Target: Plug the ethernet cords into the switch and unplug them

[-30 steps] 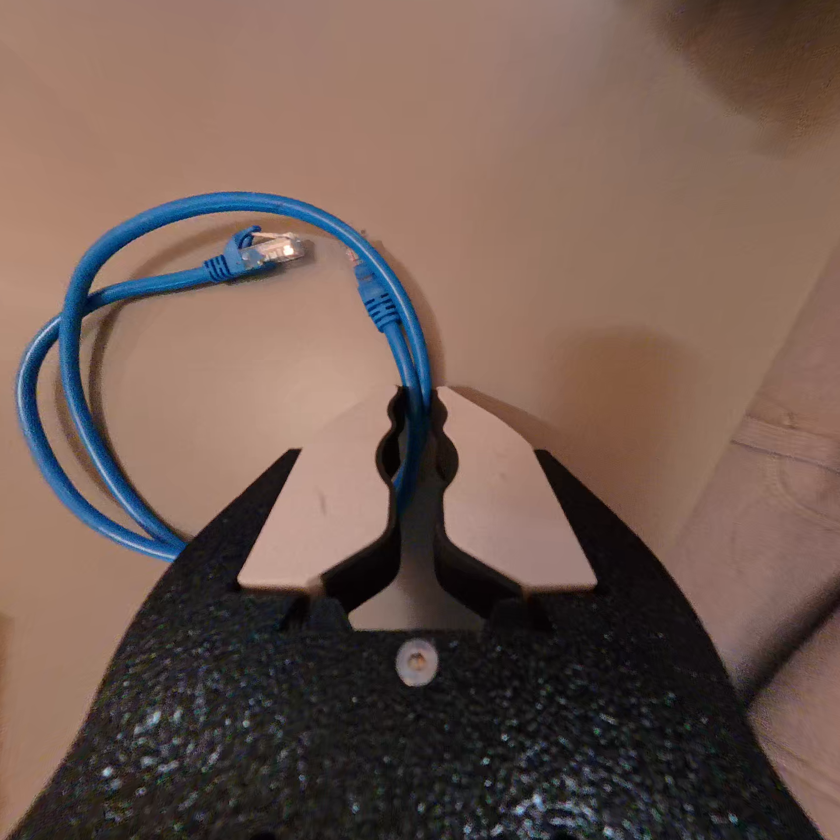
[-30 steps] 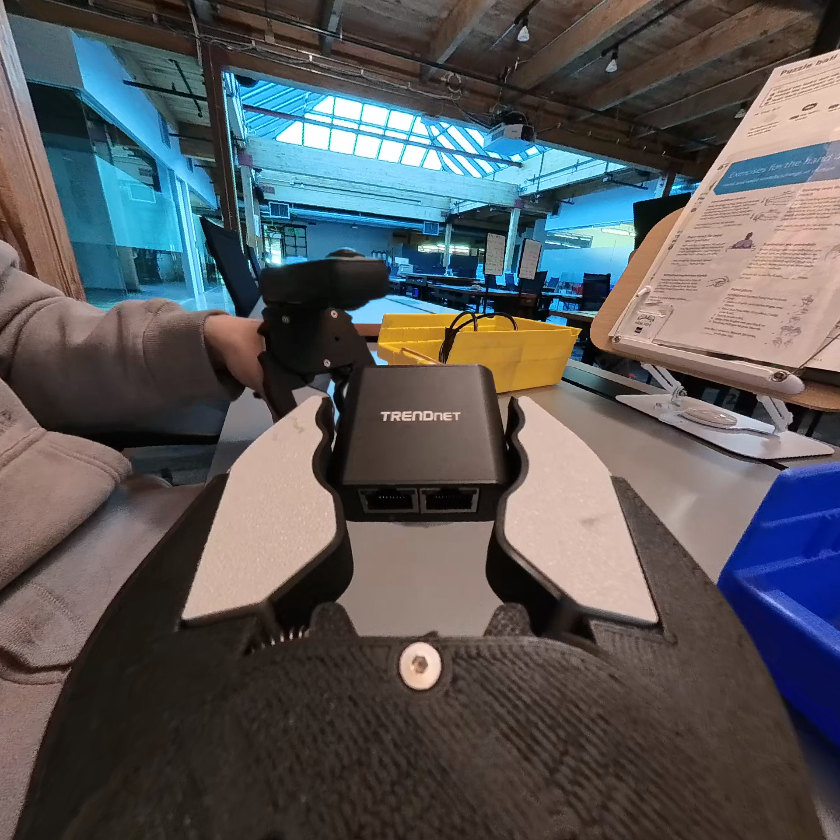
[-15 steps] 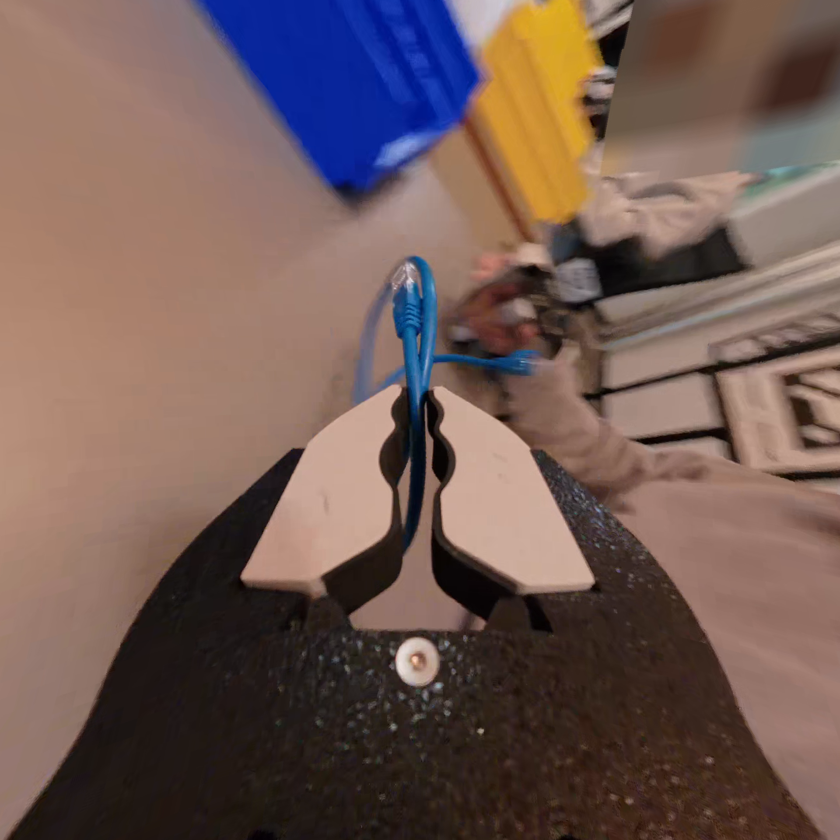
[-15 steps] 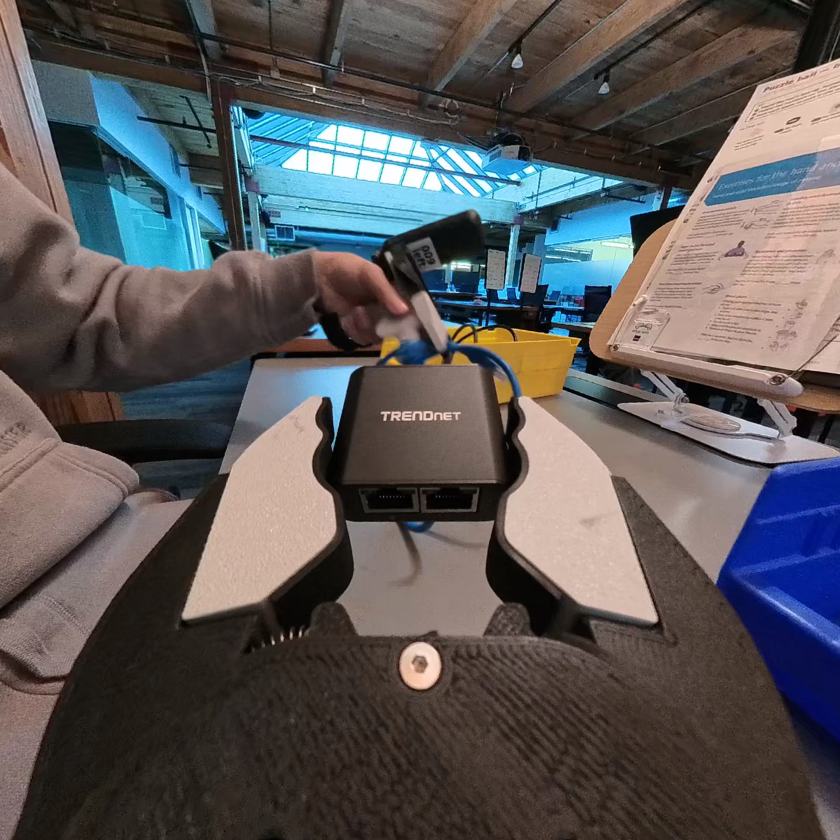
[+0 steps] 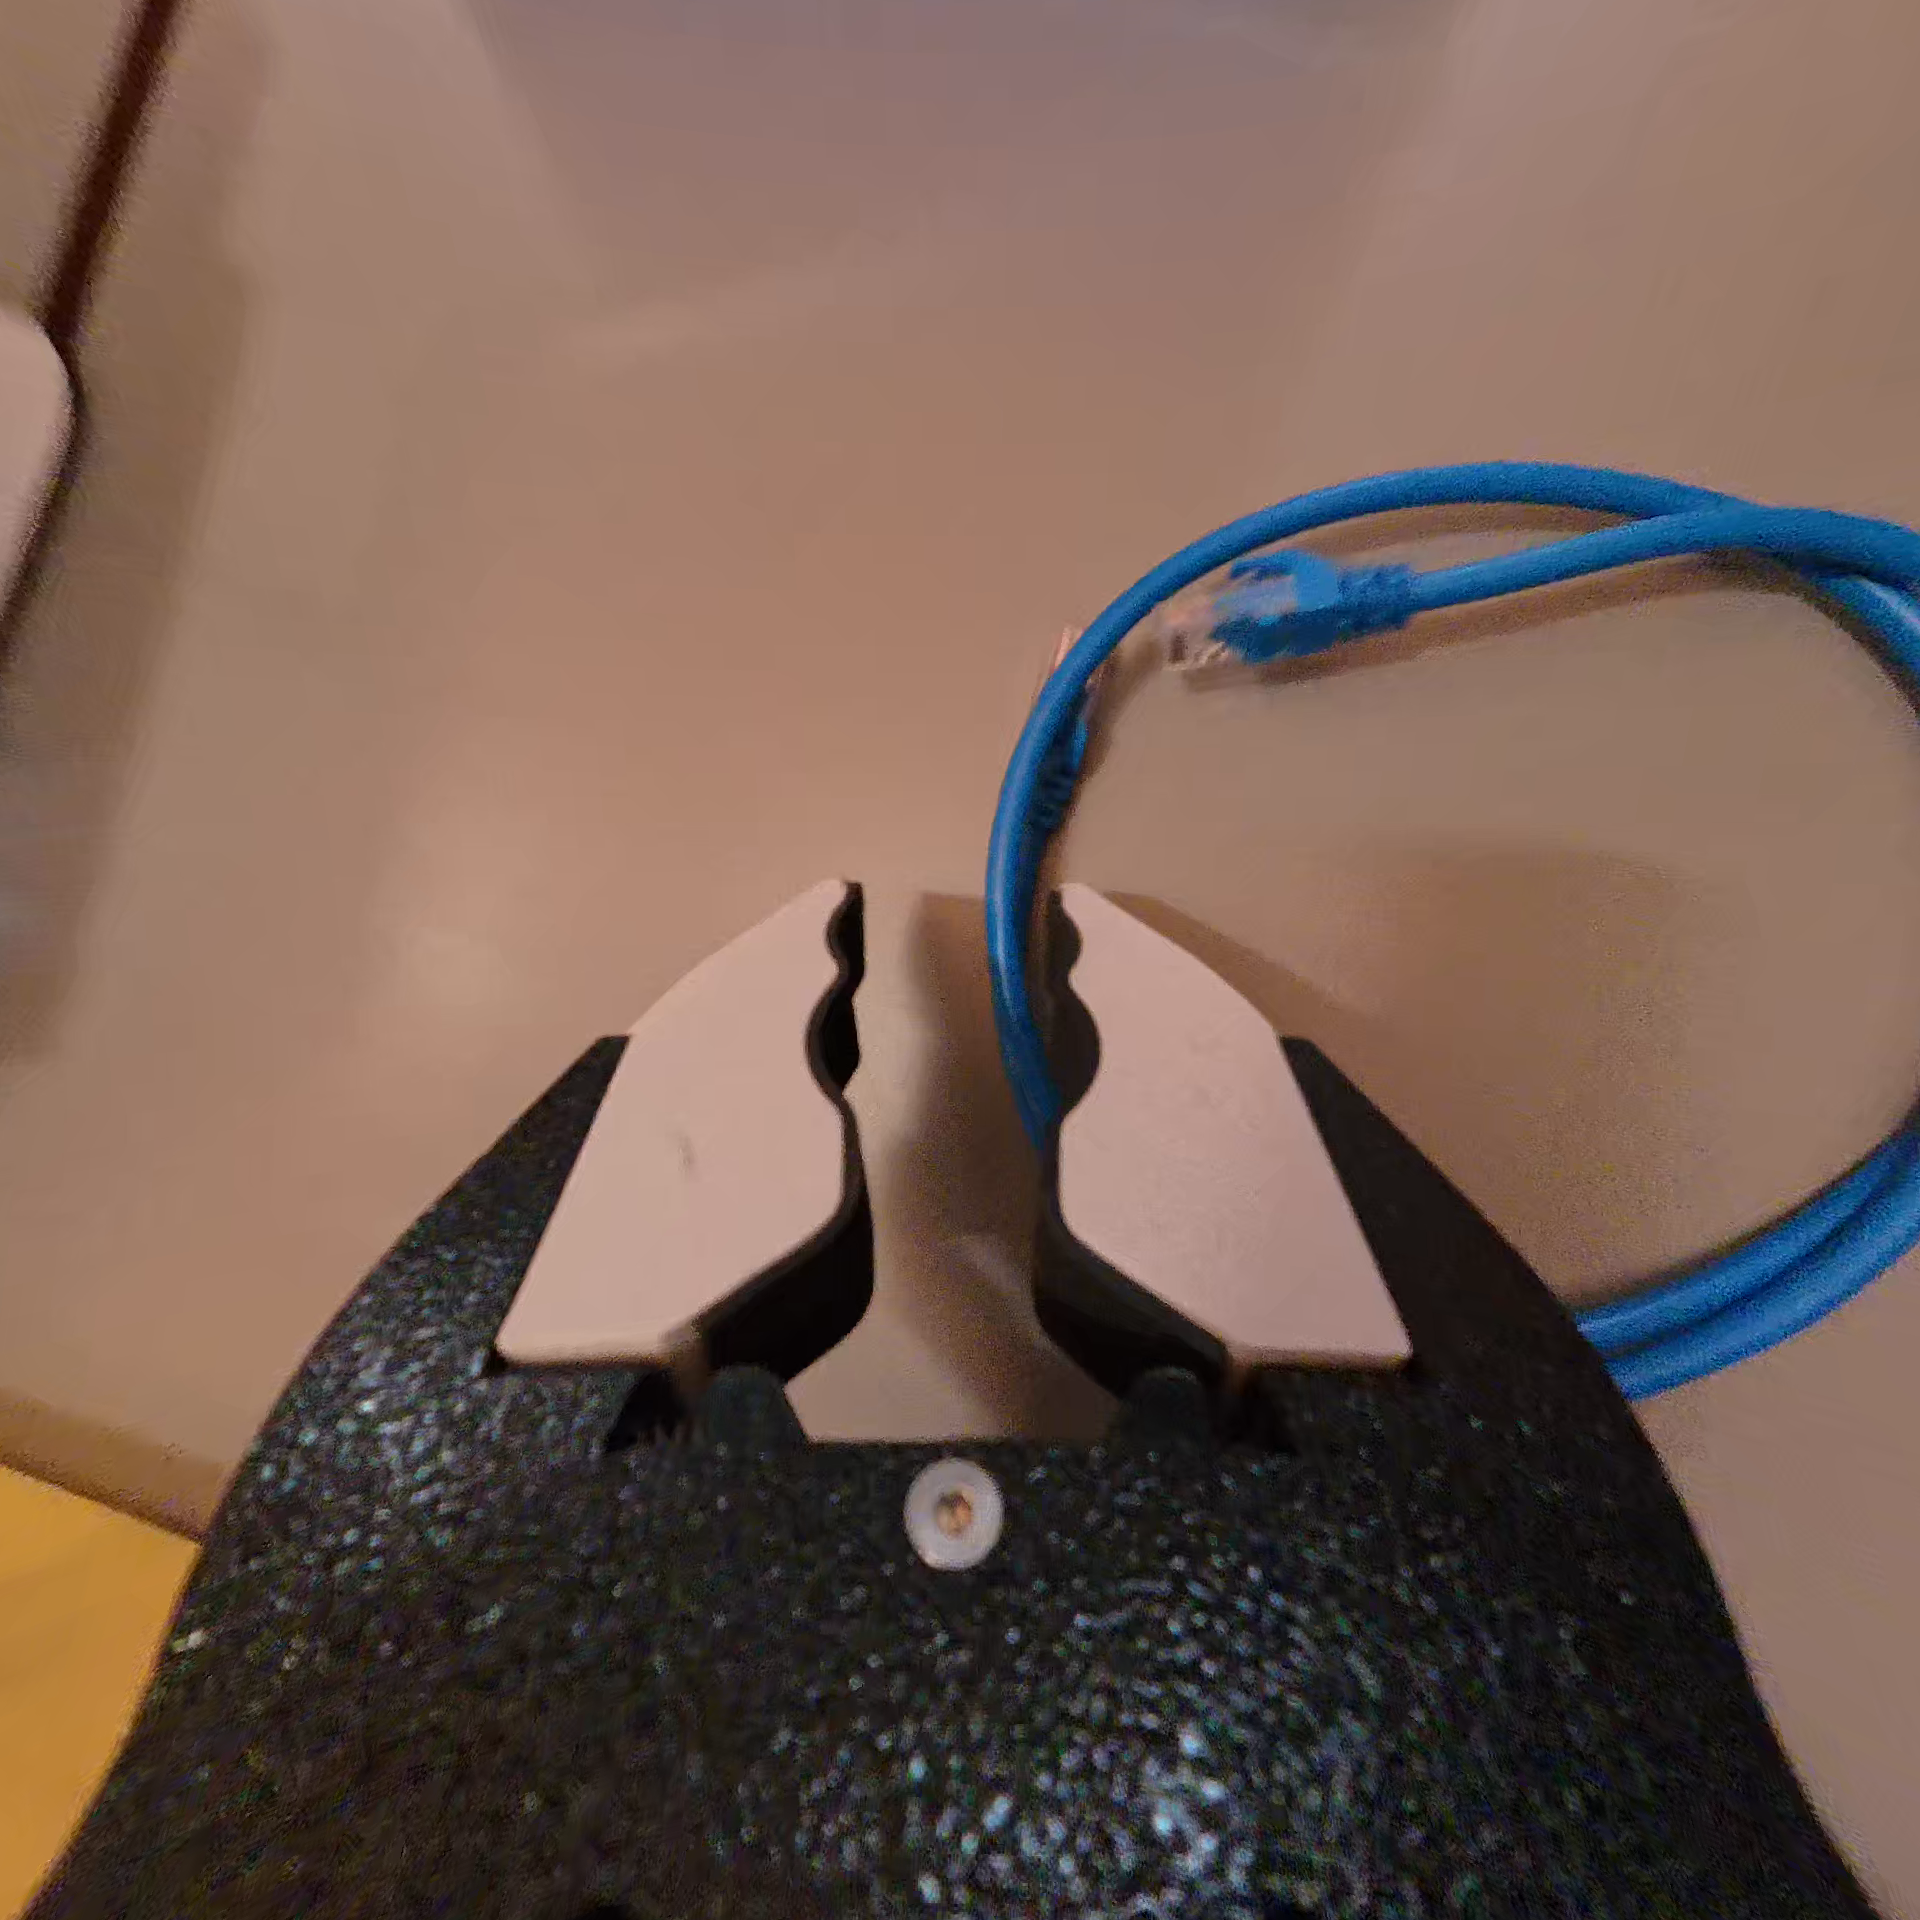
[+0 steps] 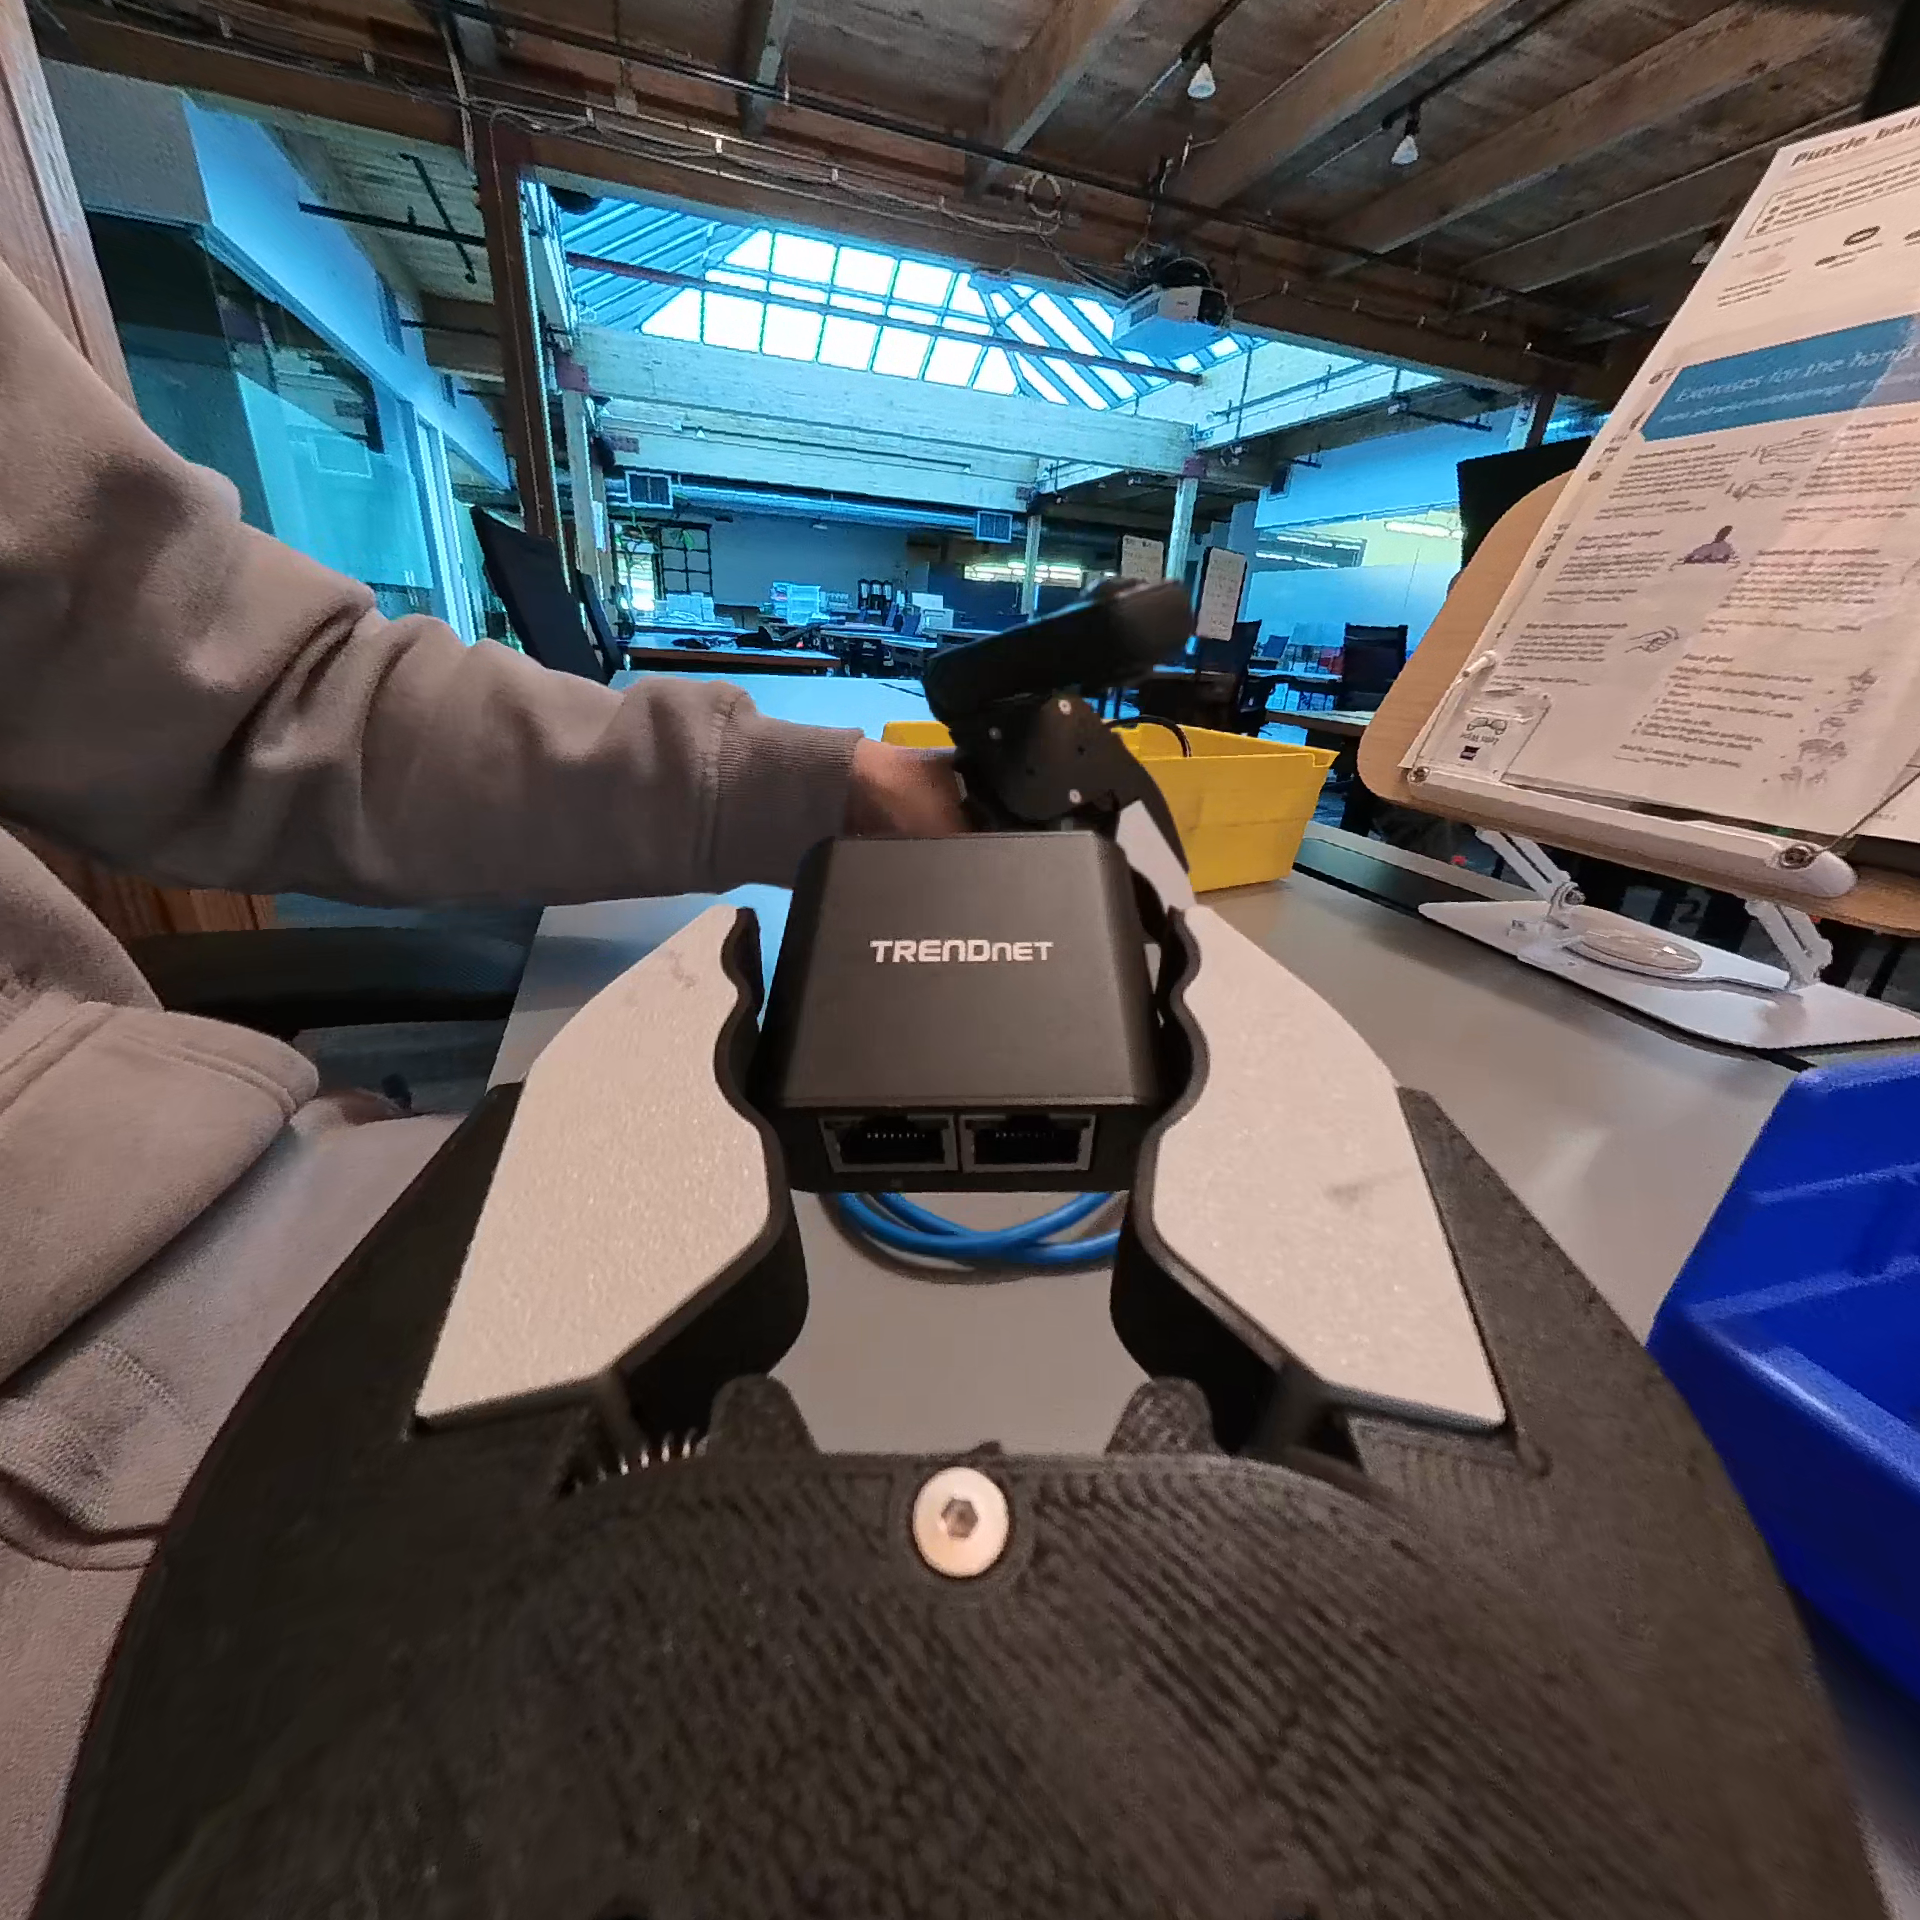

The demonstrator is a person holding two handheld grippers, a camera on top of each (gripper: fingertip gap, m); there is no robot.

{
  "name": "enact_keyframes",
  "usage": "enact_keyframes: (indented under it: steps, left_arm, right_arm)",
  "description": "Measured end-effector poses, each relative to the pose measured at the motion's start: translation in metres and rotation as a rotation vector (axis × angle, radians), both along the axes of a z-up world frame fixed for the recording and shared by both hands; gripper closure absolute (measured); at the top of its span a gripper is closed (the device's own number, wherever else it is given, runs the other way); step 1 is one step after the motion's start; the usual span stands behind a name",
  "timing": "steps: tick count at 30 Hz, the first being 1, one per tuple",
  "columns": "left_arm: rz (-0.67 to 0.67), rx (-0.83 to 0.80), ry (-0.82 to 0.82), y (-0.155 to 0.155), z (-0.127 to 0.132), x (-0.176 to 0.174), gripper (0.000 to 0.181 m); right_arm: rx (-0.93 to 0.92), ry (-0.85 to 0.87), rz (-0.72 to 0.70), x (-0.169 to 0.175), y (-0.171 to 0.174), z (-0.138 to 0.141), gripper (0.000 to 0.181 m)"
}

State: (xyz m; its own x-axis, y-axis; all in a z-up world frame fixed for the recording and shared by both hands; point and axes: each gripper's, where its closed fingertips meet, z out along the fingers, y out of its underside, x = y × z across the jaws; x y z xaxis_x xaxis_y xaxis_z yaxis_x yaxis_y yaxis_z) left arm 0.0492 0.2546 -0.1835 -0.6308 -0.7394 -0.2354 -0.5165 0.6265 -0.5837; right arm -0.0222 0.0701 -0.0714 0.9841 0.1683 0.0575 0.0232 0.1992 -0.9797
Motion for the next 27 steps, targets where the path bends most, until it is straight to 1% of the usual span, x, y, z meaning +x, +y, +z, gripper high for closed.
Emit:
enact_keyframes:
  steps: [1, 4, 5, 6, 8, 10, 15, 19, 20, 22, 23, 25, 26, 27]
  left_arm:
    - [-0.044, 0.021, -0.035, -0.003, 0.005, 0.001, 0.154]
    - [-0.191, 0.063, -0.064, -0.02, 0.011, -0.006, 0.157]
    - [-0.237, 0.078, -0.045, -0.025, 0.008, -0.011, 0.16]
    - [-0.254, 0.11, -0.02, -0.026, 0.003, -0.013, 0.162]
    - [-0.232, 0.167, 0.028, -0.021, -0.008, -0.011, 0.164]
    - [-0.211, 0.143, 0.022, -0.022, -0.011, -0.004, 0.164]
    - [-0.135, 0.086, 0.011, -0.021, -0.011, 0.012, 0.155]
    - [-0.141, 0.06, -0.001, -0.025, -0.004, 0.017, 0.153]
    - [-0.144, 0.042, -0.006, -0.027, 0.001, 0.018, 0.151]
    - [-0.107, -0.005, -0.018, -0.024, 0.012, 0.024, 0.151]
    - [-0.076, -0.011, -0.001, -0.018, 0.013, 0.027, 0.15]
    - [-0.04, -0.026, 0.104, -0.009, 0.004, 0.027, 0.143]
    - [-0.051, -0.049, 0.139, -0.01, 0.0, 0.027, 0.148]
    - [-0.066, -0.054, 0.133, -0.012, -0.002, 0.028, 0.159]
  right_arm:
    - [-0.003, 0.002, 0.004, 0.0, 0.0, 0.0, 0.107]
    - [-0.004, 0.008, 0.011, 0.0, 0.0, 0.0, 0.107]
    - [-0.003, 0.011, 0.014, 0.0, 0.0, 0.0, 0.107]
    - [-0.001, 0.015, 0.015, 0.0, 0.0, 0.0, 0.107]
    - [0.004, 0.02, 0.015, 0.001, -0.001, 0.001, 0.107]
    - [0.01, 0.022, 0.014, 0.001, -0.002, 0.001, 0.108]
    - [0.01, 0.022, 0.015, 0.001, -0.002, 0.001, 0.107]
    - [0.004, 0.02, 0.02, 0.0, -0.001, 0.001, 0.108]
    - [0.004, 0.019, 0.021, 0.0, -0.001, 0.001, 0.108]
    - [0.003, 0.021, 0.022, 0.001, -0.001, 0.001, 0.108]
    - [0.003, 0.023, 0.024, 0.0, -0.001, 0.001, 0.108]
    - [0.004, 0.028, 0.023, 0.001, -0.001, 0.001, 0.108]
    - [0.007, 0.03, 0.025, 0.001, -0.001, 0.001, 0.108]
    - [0.009, 0.033, 0.026, 0.002, -0.002, 0.002, 0.108]
